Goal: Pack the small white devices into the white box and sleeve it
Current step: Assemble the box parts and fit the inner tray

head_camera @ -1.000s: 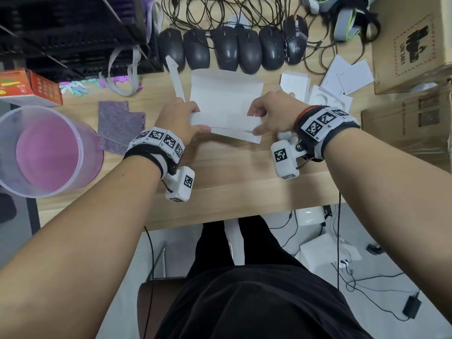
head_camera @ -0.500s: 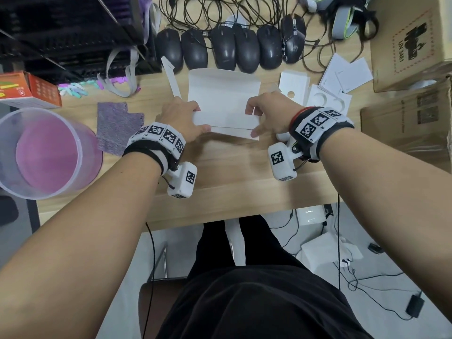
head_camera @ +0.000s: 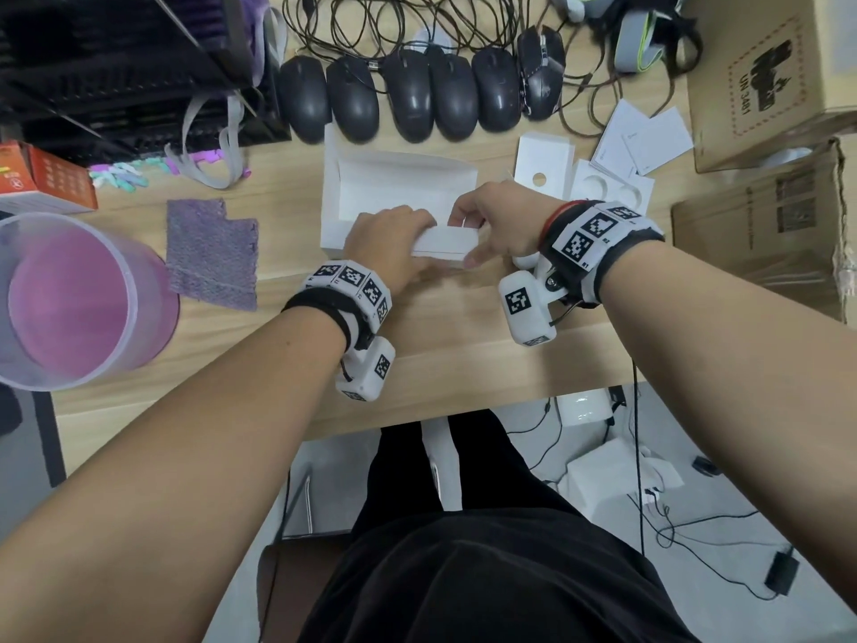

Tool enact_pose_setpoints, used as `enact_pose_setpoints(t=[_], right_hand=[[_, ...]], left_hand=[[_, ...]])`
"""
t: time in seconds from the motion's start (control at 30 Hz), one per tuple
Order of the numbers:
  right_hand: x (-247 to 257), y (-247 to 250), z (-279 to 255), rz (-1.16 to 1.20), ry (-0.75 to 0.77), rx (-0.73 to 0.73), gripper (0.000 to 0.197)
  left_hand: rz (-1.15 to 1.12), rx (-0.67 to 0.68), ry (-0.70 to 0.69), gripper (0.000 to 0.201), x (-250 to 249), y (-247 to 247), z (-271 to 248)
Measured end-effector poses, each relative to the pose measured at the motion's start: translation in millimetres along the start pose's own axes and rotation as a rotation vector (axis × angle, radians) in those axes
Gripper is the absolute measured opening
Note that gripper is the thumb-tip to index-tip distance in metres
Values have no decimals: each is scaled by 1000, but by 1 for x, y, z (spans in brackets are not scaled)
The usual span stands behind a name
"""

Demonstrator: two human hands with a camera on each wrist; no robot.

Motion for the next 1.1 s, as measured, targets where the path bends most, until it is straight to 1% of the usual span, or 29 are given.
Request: enact_pose_setpoints(t=[0.1,0.27,0.37,0.5,0.57,0.6,0.63,0.67,0.77,0.8,0.87,0.97,1.07,1.1], right_hand=[[1,-3,-3,-50,2,3,64],[4,2,-3,-55,1,-78,50],[5,4,-5,-76,-8,-115,46],[5,3,-8,-101,-25,-132,43],[10,2,-9,-196,-37,-126,40],[15,0,-9,-264,-43,-111,39],[20,-4,-8,-330,-45,-88,38],[25,-8,-8,-384,-46,-60,37],[36,-18,-5,-481,-64,-21,34],[37,-20,-4,-493,-75,-13,34],[37,-28,0,-503,-86,-1,31],[35,-42,5,-491,-70,-35,32],[30,-46,2,-407,-79,-118,46],[29,-47,3,-403,-79,-124,50]], left_hand=[[-25,-31,13,48,3,2,2],[-49,-62,24,41,3,5,2],[-21,-81,8,36,6,8,-2],[79,-173,4,43,32,23,-18],[65,-231,47,52,45,30,-31],[60,-234,77,57,51,31,-37],[74,-208,111,59,56,28,-40],[112,-161,137,55,59,22,-41],[339,-25,165,27,61,7,-43],[402,21,169,22,60,3,-43],[459,89,166,27,60,-7,-47],[433,138,142,37,63,-24,-53],[382,137,203,34,69,-32,-57],[370,129,200,32,68,-31,-56]])
Point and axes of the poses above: each hand's wrist, its own z-axis towards the middle knuckle, its own y-axis out of the back of the hand, x = y × z, the point moved 9 cm from there along z, towards the middle knuckle, and after that the axes turned 4 degrees about -z, right-handed, at the moved point
